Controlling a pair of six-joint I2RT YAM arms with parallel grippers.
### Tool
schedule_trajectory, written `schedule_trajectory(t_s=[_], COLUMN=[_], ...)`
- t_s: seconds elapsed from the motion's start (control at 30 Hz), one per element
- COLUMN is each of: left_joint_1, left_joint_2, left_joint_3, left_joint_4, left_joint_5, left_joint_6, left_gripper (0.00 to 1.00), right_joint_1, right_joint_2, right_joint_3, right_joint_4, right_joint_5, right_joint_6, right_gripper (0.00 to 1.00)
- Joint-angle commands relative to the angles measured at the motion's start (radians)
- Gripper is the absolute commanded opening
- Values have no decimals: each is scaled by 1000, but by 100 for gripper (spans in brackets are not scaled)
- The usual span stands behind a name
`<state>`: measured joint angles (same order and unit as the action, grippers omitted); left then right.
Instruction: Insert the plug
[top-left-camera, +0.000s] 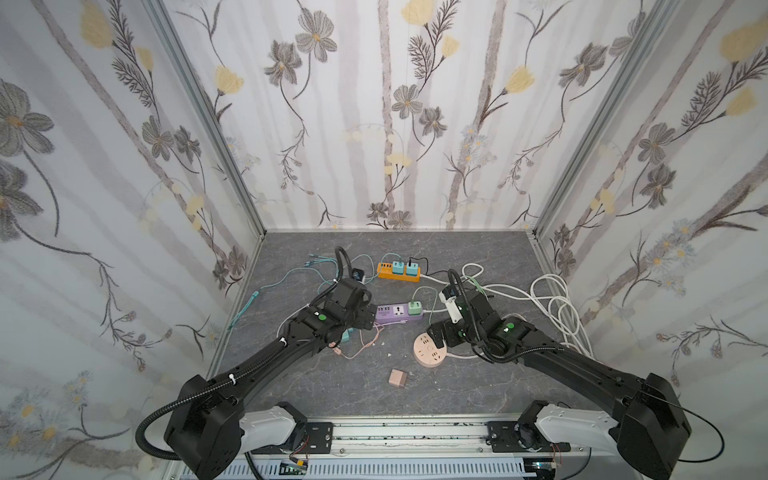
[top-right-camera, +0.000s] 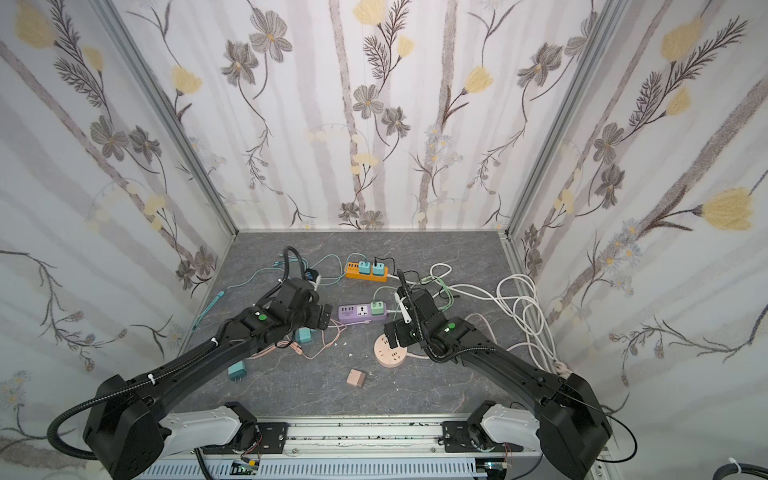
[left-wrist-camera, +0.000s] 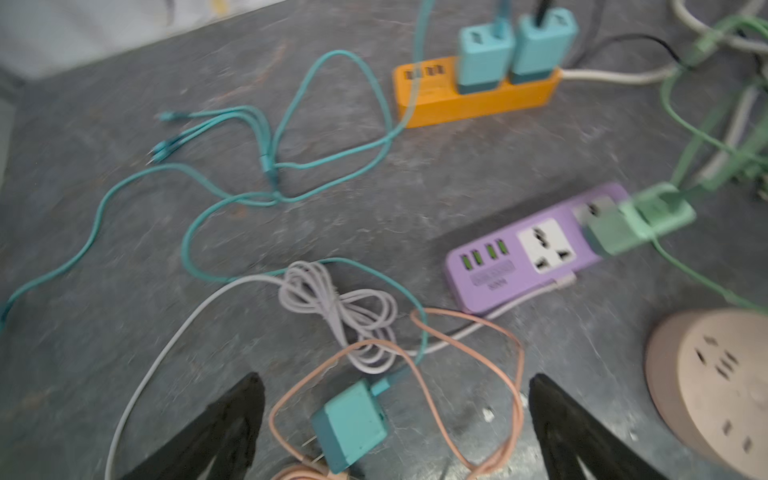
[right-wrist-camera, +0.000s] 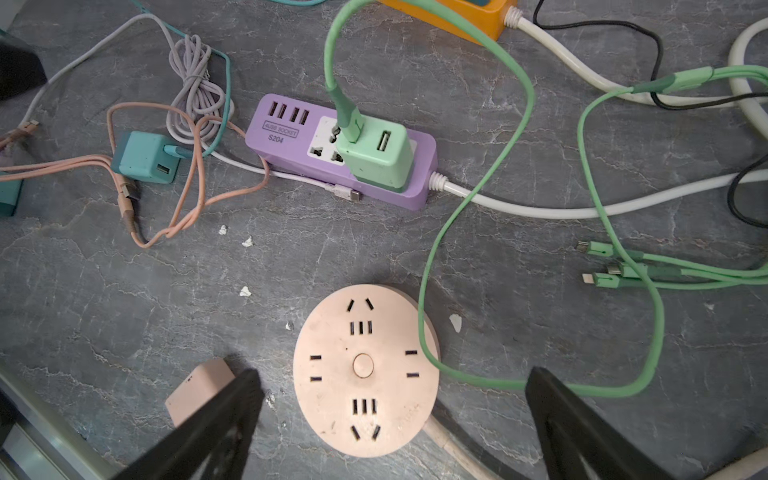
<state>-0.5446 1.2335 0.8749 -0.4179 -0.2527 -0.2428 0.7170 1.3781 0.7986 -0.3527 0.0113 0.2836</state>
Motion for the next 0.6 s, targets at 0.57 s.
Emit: schedule_trajectory(t_s=[0.57], left_joint_1=[411], left_joint_2=[249], left_joint_3=[-126], left_joint_4=[64], left_joint_5=[342], left_joint_6=[-418], left_gripper=[50], right_joint_1=[96], right_joint_2=[103], right_joint_3=[85], right_joint_4=[-5], right_joint_5=[7], right_joint_6=[-127], right_gripper=[99])
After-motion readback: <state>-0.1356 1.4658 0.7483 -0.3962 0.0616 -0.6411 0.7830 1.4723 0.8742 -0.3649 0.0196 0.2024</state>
